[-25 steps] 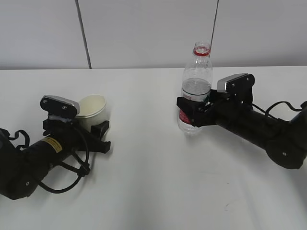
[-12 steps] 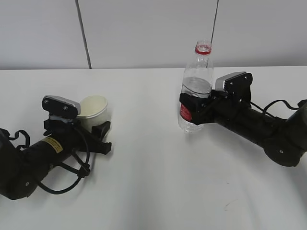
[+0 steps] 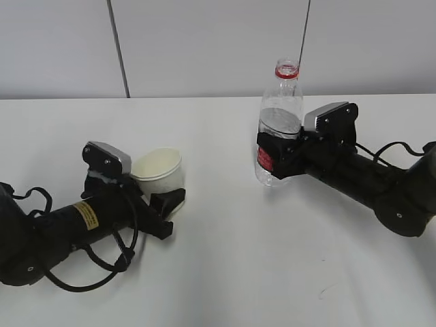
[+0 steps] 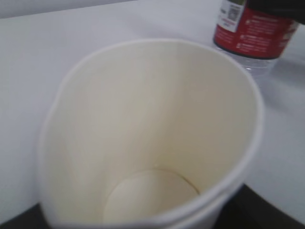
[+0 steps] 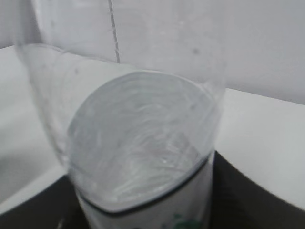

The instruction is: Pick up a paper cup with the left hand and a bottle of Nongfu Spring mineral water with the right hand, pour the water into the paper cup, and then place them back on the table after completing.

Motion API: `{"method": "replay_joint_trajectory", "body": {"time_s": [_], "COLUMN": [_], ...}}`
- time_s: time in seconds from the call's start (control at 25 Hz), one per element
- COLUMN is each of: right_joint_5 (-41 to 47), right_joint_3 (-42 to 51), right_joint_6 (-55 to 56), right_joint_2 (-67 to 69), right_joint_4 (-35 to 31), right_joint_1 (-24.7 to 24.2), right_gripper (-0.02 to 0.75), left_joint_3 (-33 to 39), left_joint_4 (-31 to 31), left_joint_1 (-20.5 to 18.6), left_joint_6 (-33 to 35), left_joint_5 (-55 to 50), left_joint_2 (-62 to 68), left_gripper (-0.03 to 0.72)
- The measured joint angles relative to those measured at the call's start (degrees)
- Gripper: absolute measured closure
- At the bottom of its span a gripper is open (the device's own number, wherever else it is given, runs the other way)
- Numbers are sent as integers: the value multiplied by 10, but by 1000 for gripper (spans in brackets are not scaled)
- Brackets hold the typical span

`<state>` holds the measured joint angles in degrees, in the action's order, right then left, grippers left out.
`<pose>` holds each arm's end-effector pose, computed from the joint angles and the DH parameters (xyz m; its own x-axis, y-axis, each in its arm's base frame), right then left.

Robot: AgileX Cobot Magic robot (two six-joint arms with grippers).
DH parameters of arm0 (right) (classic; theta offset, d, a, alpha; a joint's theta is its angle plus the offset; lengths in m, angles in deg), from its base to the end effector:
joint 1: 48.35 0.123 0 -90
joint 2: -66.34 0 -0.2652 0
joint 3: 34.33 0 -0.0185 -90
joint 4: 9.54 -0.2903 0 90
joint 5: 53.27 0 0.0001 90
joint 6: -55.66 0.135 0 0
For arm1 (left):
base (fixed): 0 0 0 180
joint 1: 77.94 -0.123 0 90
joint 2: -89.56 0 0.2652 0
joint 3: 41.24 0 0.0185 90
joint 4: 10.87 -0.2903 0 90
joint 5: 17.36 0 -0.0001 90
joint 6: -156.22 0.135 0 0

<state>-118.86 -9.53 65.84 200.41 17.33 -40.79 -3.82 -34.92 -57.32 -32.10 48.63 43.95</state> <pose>0.4177 0.1115 0.0368 -0.0856 -0.0378 -0.9956 -0.5285 0.8489 0.0132 0.3234 -0.1754 -0.0106 -0.2635 0.1333 -0.9554 0.6680 0.7397 -0.0810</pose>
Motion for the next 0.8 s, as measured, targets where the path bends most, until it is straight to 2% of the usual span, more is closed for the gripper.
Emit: {"method": "replay_joint_trajectory", "body": {"time_s": [0.12, 0.32, 0.8], "right_joint_5": [10, 38, 77], "right_joint_3": [0, 0, 0], "right_joint_6": [-21, -64, -183], "right_joint_2": [-5, -22, -51], "right_joint_4": [4, 18, 36], "right_joint_1": [0, 0, 0], "right_gripper": [351, 352, 353], "left_joint_3": [0, 0, -23], "left_joint_4": [-49, -81, -93], "left_joint_1": [4, 25, 92], "left_joint_6": [-19, -24, -25], "left_joint_5": [-1, -4, -7], "left_joint_2": [-3, -5, -17], "left_gripper": [289, 289, 290]}}
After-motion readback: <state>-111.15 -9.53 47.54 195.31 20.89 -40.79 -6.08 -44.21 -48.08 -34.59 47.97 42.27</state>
